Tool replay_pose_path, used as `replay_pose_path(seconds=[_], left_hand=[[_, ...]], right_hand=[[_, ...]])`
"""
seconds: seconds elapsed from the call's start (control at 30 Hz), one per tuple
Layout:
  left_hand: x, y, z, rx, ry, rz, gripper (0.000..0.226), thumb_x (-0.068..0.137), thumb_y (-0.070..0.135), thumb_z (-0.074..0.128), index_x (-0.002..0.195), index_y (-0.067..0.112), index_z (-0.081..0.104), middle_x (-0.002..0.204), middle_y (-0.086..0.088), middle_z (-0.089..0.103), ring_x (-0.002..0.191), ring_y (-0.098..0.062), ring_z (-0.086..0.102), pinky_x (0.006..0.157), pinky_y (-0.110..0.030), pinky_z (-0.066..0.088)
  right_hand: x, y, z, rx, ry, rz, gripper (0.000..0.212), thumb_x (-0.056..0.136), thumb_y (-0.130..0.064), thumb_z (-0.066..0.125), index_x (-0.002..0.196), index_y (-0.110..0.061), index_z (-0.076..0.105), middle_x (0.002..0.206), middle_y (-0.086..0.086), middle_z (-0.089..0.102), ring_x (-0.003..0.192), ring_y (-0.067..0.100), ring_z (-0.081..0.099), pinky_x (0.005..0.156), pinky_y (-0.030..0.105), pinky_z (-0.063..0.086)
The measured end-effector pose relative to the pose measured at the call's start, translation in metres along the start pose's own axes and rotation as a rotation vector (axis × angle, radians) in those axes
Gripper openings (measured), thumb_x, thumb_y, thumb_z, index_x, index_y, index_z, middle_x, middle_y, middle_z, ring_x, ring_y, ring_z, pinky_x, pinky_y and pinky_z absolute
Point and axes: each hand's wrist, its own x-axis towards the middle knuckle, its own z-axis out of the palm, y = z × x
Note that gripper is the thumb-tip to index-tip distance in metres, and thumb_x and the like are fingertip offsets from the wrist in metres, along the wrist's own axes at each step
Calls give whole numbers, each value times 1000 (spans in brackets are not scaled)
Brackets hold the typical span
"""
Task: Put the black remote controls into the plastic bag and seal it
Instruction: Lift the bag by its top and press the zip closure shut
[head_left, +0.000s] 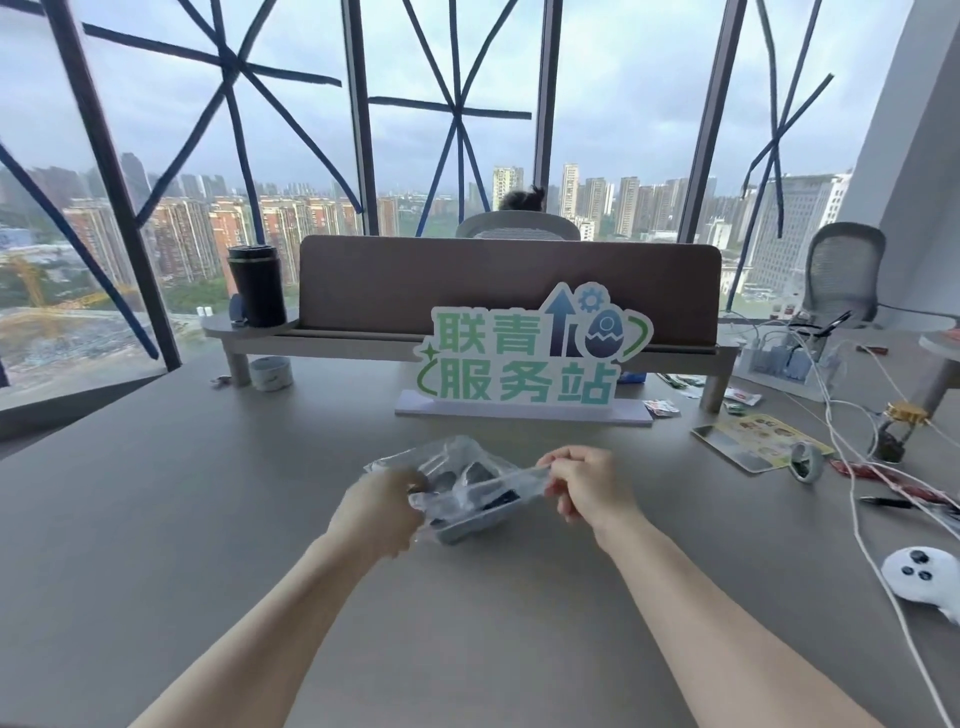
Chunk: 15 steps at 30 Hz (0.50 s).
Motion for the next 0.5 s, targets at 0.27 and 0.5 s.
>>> replay_pose_path(seconds=[0.27,0.5], left_hand=[[12,83,-108,-727,151,200,12,73,3,76,83,1,70,64,-4,67,53,-8,62,54,-16,55],[-1,86,-90,-748,113,281,26,71,7,79,97,6,73,85,-7,72,70,-7,63,68,-11,52]], right_hand=[[-22,-117,-49,499,-1,-153,16,90,0,62,92,-8,76,58,5,71,33,7,51,35,17,45],[-40,-129,-73,311,115,-192,9,88,-4,69,87,1,76,59,6,73,35,11,54,35,20,48]])
